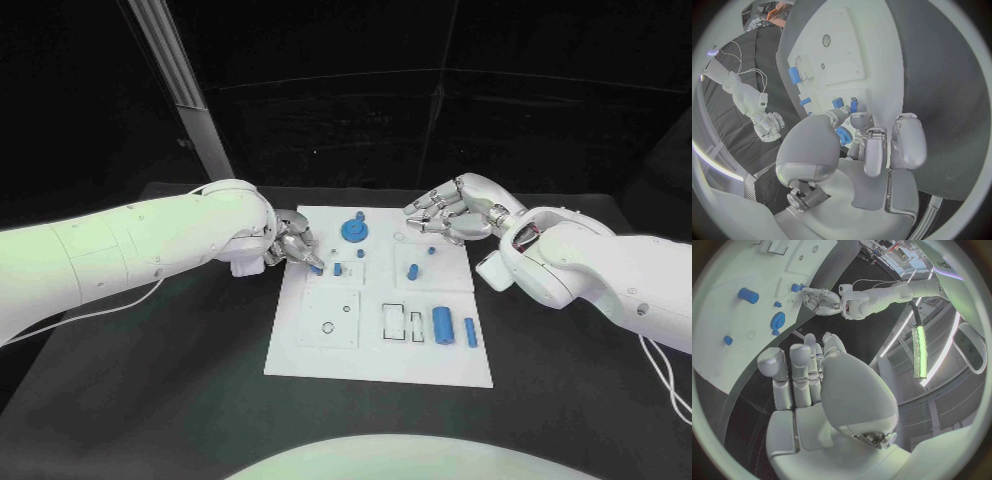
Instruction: Assemble the parts on the task board
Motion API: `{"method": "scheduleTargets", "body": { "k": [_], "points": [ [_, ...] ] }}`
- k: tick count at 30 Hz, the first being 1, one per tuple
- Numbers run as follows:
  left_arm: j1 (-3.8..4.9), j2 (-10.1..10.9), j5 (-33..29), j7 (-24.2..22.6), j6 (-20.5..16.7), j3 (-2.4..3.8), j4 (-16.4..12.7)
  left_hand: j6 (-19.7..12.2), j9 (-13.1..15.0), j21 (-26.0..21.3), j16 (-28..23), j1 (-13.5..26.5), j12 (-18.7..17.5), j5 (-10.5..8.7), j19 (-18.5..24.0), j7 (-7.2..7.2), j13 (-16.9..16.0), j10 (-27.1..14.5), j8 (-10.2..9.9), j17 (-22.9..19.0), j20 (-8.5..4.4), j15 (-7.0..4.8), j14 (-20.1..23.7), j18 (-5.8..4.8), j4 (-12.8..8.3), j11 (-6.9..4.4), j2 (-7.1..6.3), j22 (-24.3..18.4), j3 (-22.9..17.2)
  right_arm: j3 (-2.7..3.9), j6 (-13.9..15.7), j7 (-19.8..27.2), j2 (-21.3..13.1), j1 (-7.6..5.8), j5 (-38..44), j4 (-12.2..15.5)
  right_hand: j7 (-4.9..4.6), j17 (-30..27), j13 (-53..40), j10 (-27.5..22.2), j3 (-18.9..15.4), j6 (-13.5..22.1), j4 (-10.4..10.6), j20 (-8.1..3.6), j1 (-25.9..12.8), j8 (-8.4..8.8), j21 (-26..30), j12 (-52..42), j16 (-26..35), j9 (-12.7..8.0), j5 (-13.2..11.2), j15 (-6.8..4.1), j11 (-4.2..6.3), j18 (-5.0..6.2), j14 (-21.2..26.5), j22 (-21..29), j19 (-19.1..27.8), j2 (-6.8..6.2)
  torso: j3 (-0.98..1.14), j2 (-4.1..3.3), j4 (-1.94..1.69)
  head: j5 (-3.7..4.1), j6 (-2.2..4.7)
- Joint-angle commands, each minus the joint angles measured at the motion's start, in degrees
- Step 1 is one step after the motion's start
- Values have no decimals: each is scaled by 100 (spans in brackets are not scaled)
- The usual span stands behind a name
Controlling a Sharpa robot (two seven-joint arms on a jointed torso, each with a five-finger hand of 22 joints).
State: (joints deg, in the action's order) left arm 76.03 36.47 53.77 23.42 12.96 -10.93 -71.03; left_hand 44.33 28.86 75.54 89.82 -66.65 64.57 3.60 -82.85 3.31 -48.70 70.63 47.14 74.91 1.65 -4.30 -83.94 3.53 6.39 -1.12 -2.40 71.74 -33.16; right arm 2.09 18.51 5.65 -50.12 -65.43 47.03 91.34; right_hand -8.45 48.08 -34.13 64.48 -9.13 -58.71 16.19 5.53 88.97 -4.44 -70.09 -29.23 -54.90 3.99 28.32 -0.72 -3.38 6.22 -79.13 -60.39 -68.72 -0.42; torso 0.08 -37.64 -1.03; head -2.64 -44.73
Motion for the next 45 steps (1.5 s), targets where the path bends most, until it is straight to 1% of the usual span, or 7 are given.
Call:
{"method": "scheduleTargets", "body": {
  "k": [1,15,19,25,29,33,45],
  "points": [
    [6,-13,46,76,178,-10,5,21,8,27,18,-27,33,24,-46,-17,-5,46,40,1509,-3,-31,-606,73,-628,-1,32,7,-664,3,-39,53,2,-9,-20,7,-11,-5,9,-32,14,41,11,9,52,-15,29,-29,30,-4,35,3,-8,69,48,7,41,8,4,2,-1,2,-7],
    [5,-36,49,89,264,-31,16,21,8,22,18,-24,26,27,-44,-17,6,43,41,1509,-4,-32,-606,74,-635,-2,25,1,-676,3,-50,55,-2,-9,-31,7,-11,-5,9,-32,14,41,11,9,52,-15,29,-29,30,-4,35,3,-8,69,48,7,41,8,3,3,-3,6,-22],
    [5,-38,49,79,279,-33,14,20,8,22,18,-20,25,34,-44,-17,8,44,42,1509,-5,-32,-606,74,-644,-3,12,2,-689,3,-60,58,-1,-8,-32,7,-11,-5,9,-32,14,41,11,9,52,-15,29,-29,30,-4,35,3,-8,69,48,7,41,8,0,4,-5,7,-19],
    [5,-70,49,61,292,-34,32,33,10,26,18,17,29,43,-47,-19,2,54,50,1509,-6,-32,-606,72,-645,-2,-25,10,-701,3,-67,62,3,-8,-32,7,-11,-5,9,-32,14,41,11,9,52,-15,29,-29,30,-4,35,3,-8,69,48,7,41,8,4,2,-2,5,-22],
    [5,-103,49,66,304,-35,57,90,11,37,18,153,34,60,-55,-46,4,72,72,1509,-11,-42,-606,68,-602,-18,-97,29,-699,3,-68,62,3,-8,-32,9,-11,-5,9,-32,14,41,11,9,52,-15,29,-29,30,-4,35,3,-8,69,48,7,41,8,5,2,2,6,-22],
    [6,-152,48,92,349,-35,108,151,-1,44,18,391,36,107,-62,-75,11,83,77,1509,-26,-62,-606,66,-491,-42,-164,44,-655,3,-68,59,3,-8,-32,11,-11,-5,9,-32,14,41,11,9,52,-15,29,-29,30,-4,35,3,-8,69,48,7,41,8,4,1,0,6,-20],
    [7,-264,47,177,554,-35,236,251,-24,69,18,706,70,127,-79,-107,-20,117,79,1509,-50,-88,-606,57,-339,-68,-157,85,-609,3,-72,55,0,-8,-32,20,-11,-5,9,-32,14,41,11,9,52,-15,29,-29,30,-4,35,3,-8,69,48,7,41,8,6,2,-1,22,-32]
  ]
}}
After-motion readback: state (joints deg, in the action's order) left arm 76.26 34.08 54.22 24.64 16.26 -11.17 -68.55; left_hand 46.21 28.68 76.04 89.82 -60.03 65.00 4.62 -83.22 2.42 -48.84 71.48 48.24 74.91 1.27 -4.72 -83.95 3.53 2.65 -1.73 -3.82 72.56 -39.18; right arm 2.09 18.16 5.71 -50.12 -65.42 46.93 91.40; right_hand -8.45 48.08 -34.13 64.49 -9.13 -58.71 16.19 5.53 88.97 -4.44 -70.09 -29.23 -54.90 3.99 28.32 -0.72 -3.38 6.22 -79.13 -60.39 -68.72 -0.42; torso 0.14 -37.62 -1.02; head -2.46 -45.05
